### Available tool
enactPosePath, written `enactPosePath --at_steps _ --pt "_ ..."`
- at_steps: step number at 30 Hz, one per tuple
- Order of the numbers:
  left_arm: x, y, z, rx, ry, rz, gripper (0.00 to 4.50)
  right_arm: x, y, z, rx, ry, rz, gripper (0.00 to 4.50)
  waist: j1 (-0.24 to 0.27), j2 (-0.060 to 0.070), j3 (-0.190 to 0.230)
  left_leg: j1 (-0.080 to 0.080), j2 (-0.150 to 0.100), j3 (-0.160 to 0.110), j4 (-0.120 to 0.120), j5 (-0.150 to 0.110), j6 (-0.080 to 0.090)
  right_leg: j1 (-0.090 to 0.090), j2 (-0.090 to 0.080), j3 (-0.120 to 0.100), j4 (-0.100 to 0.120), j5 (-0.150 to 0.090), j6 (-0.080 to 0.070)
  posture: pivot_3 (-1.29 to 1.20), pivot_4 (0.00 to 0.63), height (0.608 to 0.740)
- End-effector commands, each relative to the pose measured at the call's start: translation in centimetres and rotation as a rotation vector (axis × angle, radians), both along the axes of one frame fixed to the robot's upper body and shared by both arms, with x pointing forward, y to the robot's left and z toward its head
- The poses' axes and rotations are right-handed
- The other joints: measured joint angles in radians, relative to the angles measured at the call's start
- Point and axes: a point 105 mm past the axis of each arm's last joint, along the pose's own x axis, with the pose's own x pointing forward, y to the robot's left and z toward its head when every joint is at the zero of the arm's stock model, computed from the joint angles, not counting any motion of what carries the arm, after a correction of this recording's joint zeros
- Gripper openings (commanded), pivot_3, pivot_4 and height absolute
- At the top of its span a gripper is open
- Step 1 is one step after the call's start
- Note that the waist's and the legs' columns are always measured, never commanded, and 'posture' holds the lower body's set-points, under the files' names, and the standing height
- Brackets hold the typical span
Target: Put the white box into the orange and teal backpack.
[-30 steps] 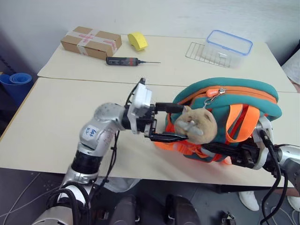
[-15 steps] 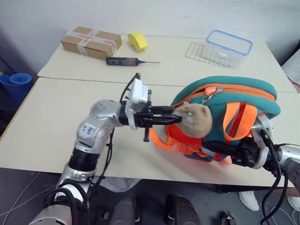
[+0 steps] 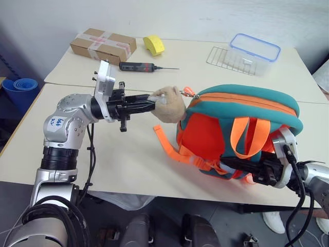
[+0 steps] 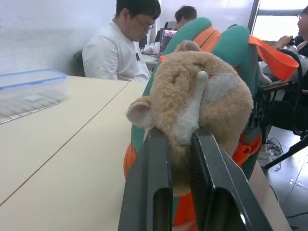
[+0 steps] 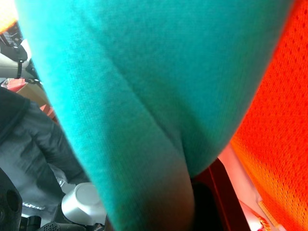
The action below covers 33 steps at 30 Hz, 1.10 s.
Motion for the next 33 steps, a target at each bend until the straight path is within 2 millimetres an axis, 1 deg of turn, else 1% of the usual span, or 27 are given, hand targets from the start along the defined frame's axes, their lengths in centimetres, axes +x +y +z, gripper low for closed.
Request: enactPosePath --at_steps 1,2,3,6,8,9,12,13,15,19,20,21,22,23,25,26,28,29,32,33 --pt "1.2 0.8 -3.1 0.162 -0.041 0.092 0.22 -0.3 -0.2 1.0 0.010 -0.053 -0.018 0.00 0.000 0.000 0.000 0.000 0.000 0.000 0.000 0.000 0.000 0.000 0.000 -0.001 0.000 0.000 0.000 0.00 0.150 0.740" --pt "1.6 0.9 -4.3 0.203 -0.042 0.118 0.22 -0.3 -0.2 1.0 0.010 -0.053 -0.020 0.00 0.000 0.000 0.000 0.000 0.000 0.000 0.000 0.000 0.000 0.000 0.000 -0.002 0.000 0.000 0.000 0.00 0.150 0.740" --pt "2.1 0.8 -5.0 0.206 -0.034 0.146 0.22 -0.3 -0.2 0.9 0.012 -0.052 -0.023 0.00 -0.001 0.000 0.000 0.001 0.000 0.001 0.000 0.000 0.000 0.000 0.001 -0.003 0.001 0.000 0.000 0.00 0.150 0.740" --pt "2.9 0.2 -5.9 0.163 -0.009 0.188 0.22 -0.4 -0.2 0.9 0.013 -0.051 -0.026 0.00 -0.001 0.000 0.000 0.002 0.000 0.002 0.000 0.000 0.000 0.000 0.000 -0.003 0.001 0.000 0.000 0.00 0.150 0.740" --pt "3.4 -0.5 -7.5 0.194 0.010 0.221 0.22 -0.4 -0.1 0.8 0.020 -0.052 -0.030 0.00 0.002 0.000 0.000 0.001 0.000 0.002 0.000 0.000 0.000 0.000 -0.001 -0.001 0.001 0.000 0.000 0.00 0.150 0.740" --pt "3.4 -0.8 -8.2 0.209 0.020 0.222 0.22 -0.4 -0.1 0.8 0.023 -0.052 -0.032 0.00 0.003 0.000 0.000 0.001 0.000 0.001 0.000 0.000 0.000 0.000 -0.001 -0.001 0.001 0.000 0.000 0.00 0.150 0.740" --pt "2.0 -1.6 -9.7 0.245 0.053 0.153 0.22 -0.4 -0.2 0.7 0.032 -0.056 -0.044 0.00 0.001 0.000 0.000 0.001 0.000 0.001 0.000 -0.001 0.001 0.000 -0.002 0.001 0.001 0.000 0.000 0.00 0.150 0.740" --pt "1.3 -1.5 -10.1 0.264 0.062 0.114 0.22 -0.2 -0.3 0.6 0.031 -0.063 -0.061 0.00 0.000 0.000 0.000 0.001 0.000 0.001 0.000 -0.001 0.001 0.000 -0.002 0.001 0.001 0.000 0.000 0.00 0.150 0.740" --pt "0.4 -1.0 -10.6 0.294 0.069 0.082 0.22 0.3 -0.6 0.3 0.025 -0.084 -0.101 0.00 -0.002 0.000 0.000 0.001 0.000 0.001 0.000 -0.001 0.000 0.000 -0.002 0.000 0.001 0.000 0.000 0.00 0.150 0.740" --pt "0.1 1.7 -10.9 0.308 0.079 0.146 0.22 2.2 -1.9 -1.0 -0.056 -0.180 -0.228 0.00 -0.003 0.000 0.000 0.001 0.001 0.001 0.000 -0.001 0.000 0.000 -0.002 0.001 0.001 0.000 0.000 0.00 0.150 0.740" --pt "-0.4 2.2 -11.0 0.317 0.079 0.141 0.54 2.4 -2.2 -1.2 -0.082 -0.217 -0.239 0.00 -0.004 0.000 0.000 0.002 0.001 0.002 0.000 -0.001 0.000 0.000 -0.002 0.002 0.001 0.000 0.000 0.00 0.150 0.740" --pt "-1.3 2.7 -11.0 0.326 0.099 0.109 0.89 2.3 -2.5 -1.4 -0.112 -0.233 -0.235 0.32 -0.006 0.000 0.000 0.002 0.001 0.002 0.000 -0.001 0.000 0.000 -0.003 0.003 0.001 0.000 0.000 0.00 0.150 0.740" --pt "-2.3 3.3 -11.1 0.346 0.109 0.078 1.12 2.2 -2.7 -1.3 -0.143 -0.278 -0.223 0.67 -0.010 0.000 0.000 0.002 0.001 0.002 0.000 -0.001 -0.001 0.000 -0.003 0.003 0.001 0.000 0.000 0.00 0.150 0.740" --pt "-2.9 4.0 -11.0 0.365 0.116 0.068 1.45 1.9 -2.9 -1.3 -0.174 -0.306 -0.201 0.94 -0.013 0.000 0.000 0.003 0.003 0.002 -0.001 -0.002 -0.002 0.000 -0.003 0.004 0.001 0.000 0.000 0.00 0.150 0.740" --pt "-3.4 5.6 -10.6 0.381 0.127 0.095 2.08 1.6 -3.4 -0.4 -0.200 -0.395 -0.202 1.64 -0.015 0.000 0.000 0.003 0.003 0.003 -0.001 -0.002 -0.003 -0.001 -0.002 0.003 0.002 -0.001 -0.001 0.00 0.150 0.740" --pt "-3.7 6.4 -10.4 0.384 0.137 0.112 2.37 1.3 -3.9 -0.1 -0.205 -0.411 -0.214 1.98 -0.015 0.000 0.000 0.003 0.003 0.003 -0.001 -0.002 -0.003 -0.001 -0.002 0.003 0.002 -0.001 -0.002 0.00 0.150 0.740" --pt "-5.0 8.1 -10.5 0.405 0.186 0.132 3.06 0.0 -5.6 -0.8 -0.293 -0.419 -0.216 2.75 -0.014 0.000 0.000 0.003 0.004 0.003 -0.001 -0.002 -0.003 -0.001 -0.002 0.003 0.002 -0.001 -0.002 0.00 0.150 0.740" --pt "-6.1 8.9 -10.8 0.426 0.239 0.128 3.32 -0.7 -6.9 -1.4 -0.338 -0.386 -0.227 3.04 -0.011 0.000 0.000 0.004 0.004 0.003 -0.001 -0.002 -0.003 0.000 -0.002 0.004 0.002 -0.001 -0.002 0.00 0.150 0.740" --pt "-7.3 10.2 -11.2 0.423 0.239 0.208 4.26 -2.0 -10.5 -2.1 -0.453 -0.353 -0.273 4.09 -0.005 0.001 0.000 0.006 0.003 0.003 -0.002 -0.005 -0.001 0.002 -0.003 0.004 0.000 -0.001 -0.002 0.00 0.150 0.740" --pt "-7.7 10.7 -11.5 0.420 0.227 0.241 4.50 -2.2 -11.7 -2.1 -0.493 -0.358 -0.294 4.45 -0.004 0.001 0.000 0.008 0.003 0.003 -0.002 -0.006 -0.001 0.004 -0.004 0.005 -0.006 -0.001 -0.002 0.00 0.150 0.740"
